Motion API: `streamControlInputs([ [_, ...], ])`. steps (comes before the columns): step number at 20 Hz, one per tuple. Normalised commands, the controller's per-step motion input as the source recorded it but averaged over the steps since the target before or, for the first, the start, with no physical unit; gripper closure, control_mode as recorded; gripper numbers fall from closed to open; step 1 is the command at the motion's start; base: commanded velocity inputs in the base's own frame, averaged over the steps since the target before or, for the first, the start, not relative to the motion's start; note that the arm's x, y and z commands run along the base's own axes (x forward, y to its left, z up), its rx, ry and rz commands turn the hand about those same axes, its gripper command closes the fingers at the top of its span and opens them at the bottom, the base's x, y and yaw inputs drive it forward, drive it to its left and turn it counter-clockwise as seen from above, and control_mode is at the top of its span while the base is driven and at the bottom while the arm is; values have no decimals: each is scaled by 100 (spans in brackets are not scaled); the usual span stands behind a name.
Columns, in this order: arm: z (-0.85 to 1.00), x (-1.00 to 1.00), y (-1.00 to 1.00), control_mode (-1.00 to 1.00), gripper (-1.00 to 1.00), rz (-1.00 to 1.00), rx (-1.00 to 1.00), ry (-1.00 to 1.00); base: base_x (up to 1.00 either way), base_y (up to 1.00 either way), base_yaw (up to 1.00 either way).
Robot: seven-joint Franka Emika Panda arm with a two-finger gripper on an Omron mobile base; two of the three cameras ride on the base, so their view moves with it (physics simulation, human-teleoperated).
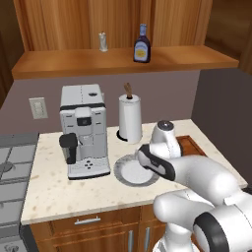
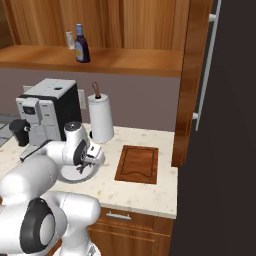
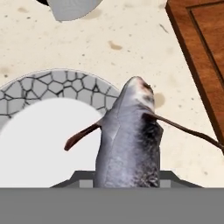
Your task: Pick the fish from the plate and place it on the cutting board. Then pick the condiment bottle from the cabinet and place it next to the cutting board.
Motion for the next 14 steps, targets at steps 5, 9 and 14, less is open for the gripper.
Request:
streamControlInputs([
  [5,12,-1,-35,-100,100,0,0,0,0,0,0],
  [9,9,0,-34,-100,100,0,0,0,0,0,0],
  [14,6,0,-36,-100,100,0,0,0,0,0,0],
])
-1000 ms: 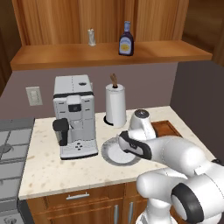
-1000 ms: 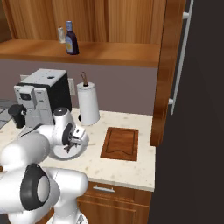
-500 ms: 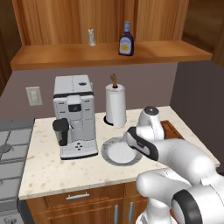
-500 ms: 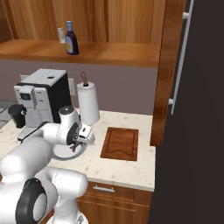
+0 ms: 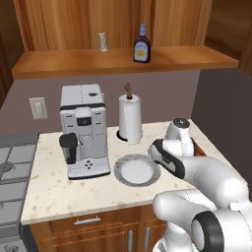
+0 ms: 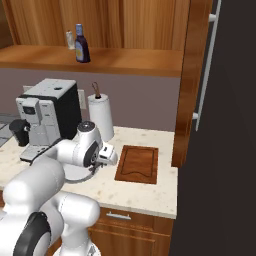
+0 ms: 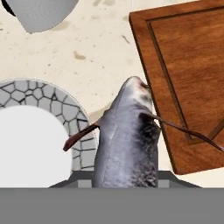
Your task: Pick the fish from the plate and place it on the cutting board. Then pick the condiment bottle from the cabinet and place it next to the cutting board.
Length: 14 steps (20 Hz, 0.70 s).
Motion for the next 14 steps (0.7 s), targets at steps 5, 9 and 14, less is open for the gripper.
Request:
streamControlInputs([
  [5,1,0,-33,-100,100,0,0,0,0,0,0],
  [9,0,0,-33,-100,100,0,0,0,0,0,0],
  [14,0,0,-28,-100,100,0,0,0,0,0,0],
])
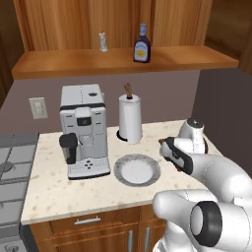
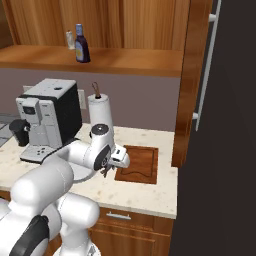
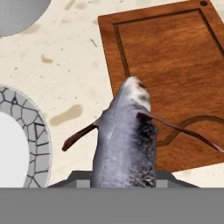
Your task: Pick the fish from the plate and place it on the cutting board. Then pick the condiment bottle from the cabinet and place it next to the cutting board.
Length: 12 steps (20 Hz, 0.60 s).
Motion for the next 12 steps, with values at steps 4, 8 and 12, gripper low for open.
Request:
streamControlInputs([
  [4,0,0,-26,-100,100,0,0,0,0,0,0],
  [8,0,1,-23,-100,100,0,0,0,0,0,0],
  [12,0,14,-17,-100,100,0,0,0,0,0,0],
])
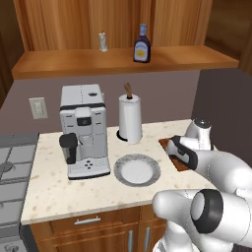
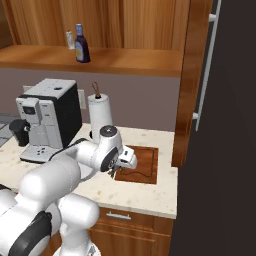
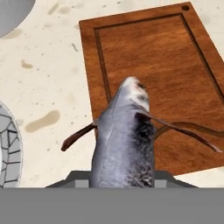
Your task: Pick the fish from the plate and place it on the cutting board. Then pick the condiment bottle from the cabinet and place it next to the cutting board.
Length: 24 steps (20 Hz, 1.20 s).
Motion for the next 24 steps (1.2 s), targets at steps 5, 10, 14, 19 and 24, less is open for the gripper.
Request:
streamControlInputs([
  [5,0,11,-17,-100,100,0,0,0,0,0,0],
  [10,0,15,-17,-100,100,0,0,0,0,0,0],
  [14,0,15,-15,-100,100,0,0,0,0,0,0],
  [19,0,19,-12,-100,100,0,0,0,0,0,0],
  [24,-8,23,-8,-100,100,0,0,0,0,0,0],
])
